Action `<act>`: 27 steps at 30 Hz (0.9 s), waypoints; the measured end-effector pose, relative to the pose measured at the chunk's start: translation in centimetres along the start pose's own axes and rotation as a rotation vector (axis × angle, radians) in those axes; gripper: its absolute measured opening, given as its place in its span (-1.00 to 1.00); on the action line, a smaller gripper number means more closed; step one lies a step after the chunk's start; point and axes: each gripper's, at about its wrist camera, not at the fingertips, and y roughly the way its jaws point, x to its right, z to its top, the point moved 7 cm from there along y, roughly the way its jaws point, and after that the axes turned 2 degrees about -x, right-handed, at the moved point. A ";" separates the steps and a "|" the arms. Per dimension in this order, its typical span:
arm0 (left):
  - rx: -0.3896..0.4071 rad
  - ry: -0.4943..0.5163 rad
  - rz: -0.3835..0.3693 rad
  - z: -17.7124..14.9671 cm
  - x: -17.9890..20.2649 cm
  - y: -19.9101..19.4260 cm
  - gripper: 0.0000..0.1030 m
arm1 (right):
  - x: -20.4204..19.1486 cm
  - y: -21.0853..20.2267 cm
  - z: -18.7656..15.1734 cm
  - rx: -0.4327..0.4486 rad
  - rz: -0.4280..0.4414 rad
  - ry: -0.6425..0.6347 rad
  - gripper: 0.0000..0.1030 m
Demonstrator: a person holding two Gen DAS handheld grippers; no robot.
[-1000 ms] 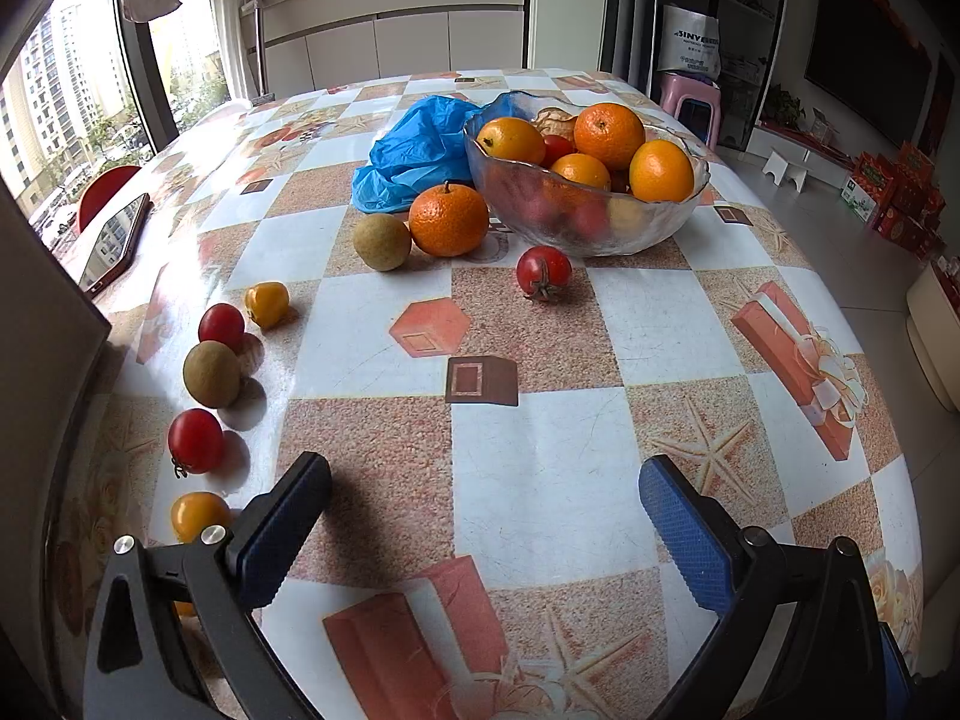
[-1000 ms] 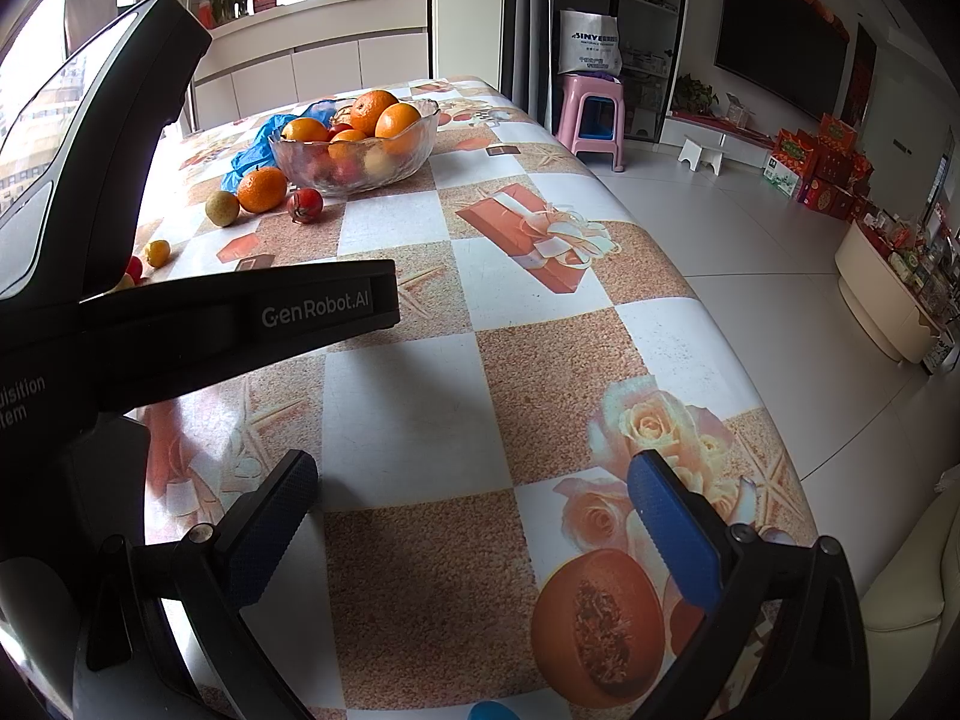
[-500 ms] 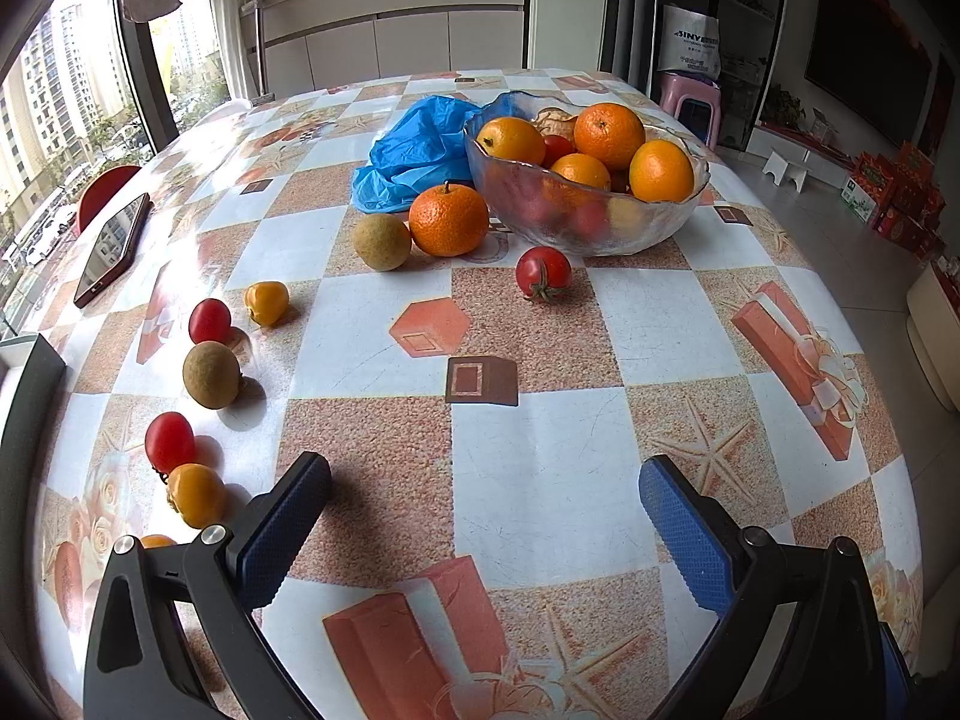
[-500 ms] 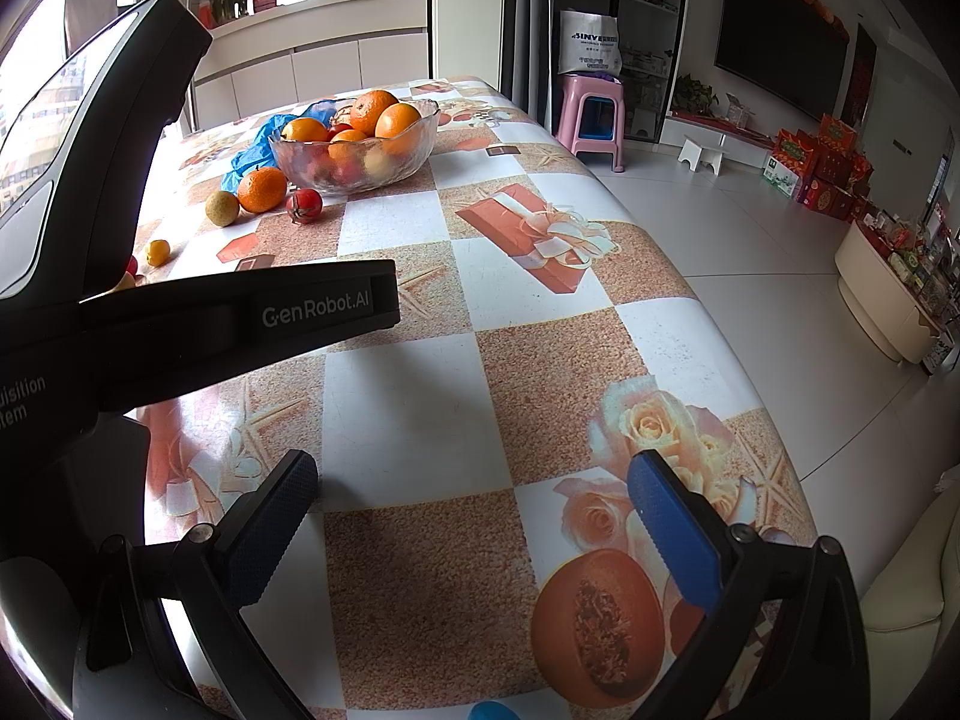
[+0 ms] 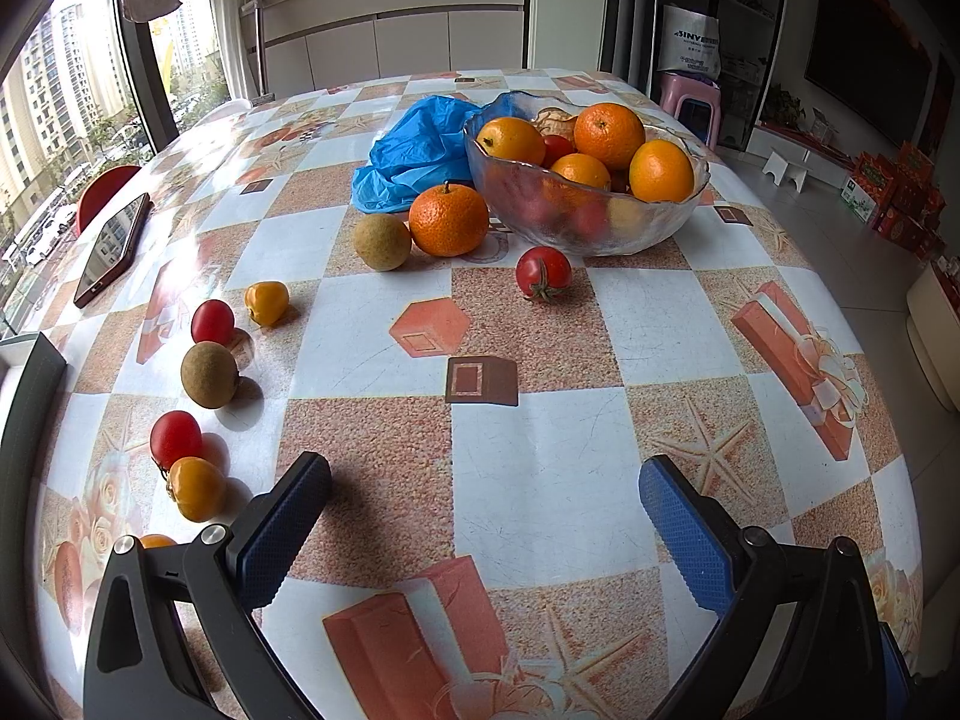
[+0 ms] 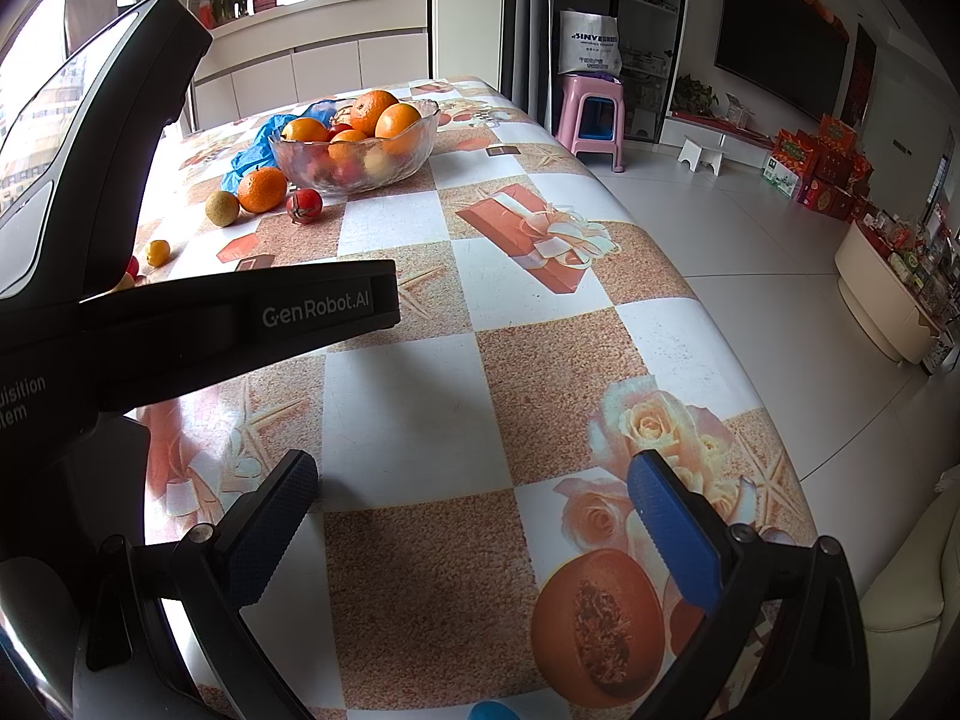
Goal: Organize fruits
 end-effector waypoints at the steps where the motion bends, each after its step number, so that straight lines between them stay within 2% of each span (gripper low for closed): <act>1: 0.000 0.000 0.000 0.0 0.0 0.0 1.00 | 0.0 0.0 0.0 0.000 0.000 0.000 1.00; 23: 0.001 0.013 -0.004 0.0 -0.1 0.0 1.00 | 0.1 0.0 0.0 0.000 0.002 0.002 1.00; 25: 0.015 0.034 0.019 0.1 -0.5 -0.3 1.00 | 0.1 0.0 0.0 0.001 0.002 0.002 1.00; 27: 0.072 0.021 0.051 0.2 -1.7 -1.9 1.00 | 0.1 0.0 0.0 0.001 0.005 0.004 1.00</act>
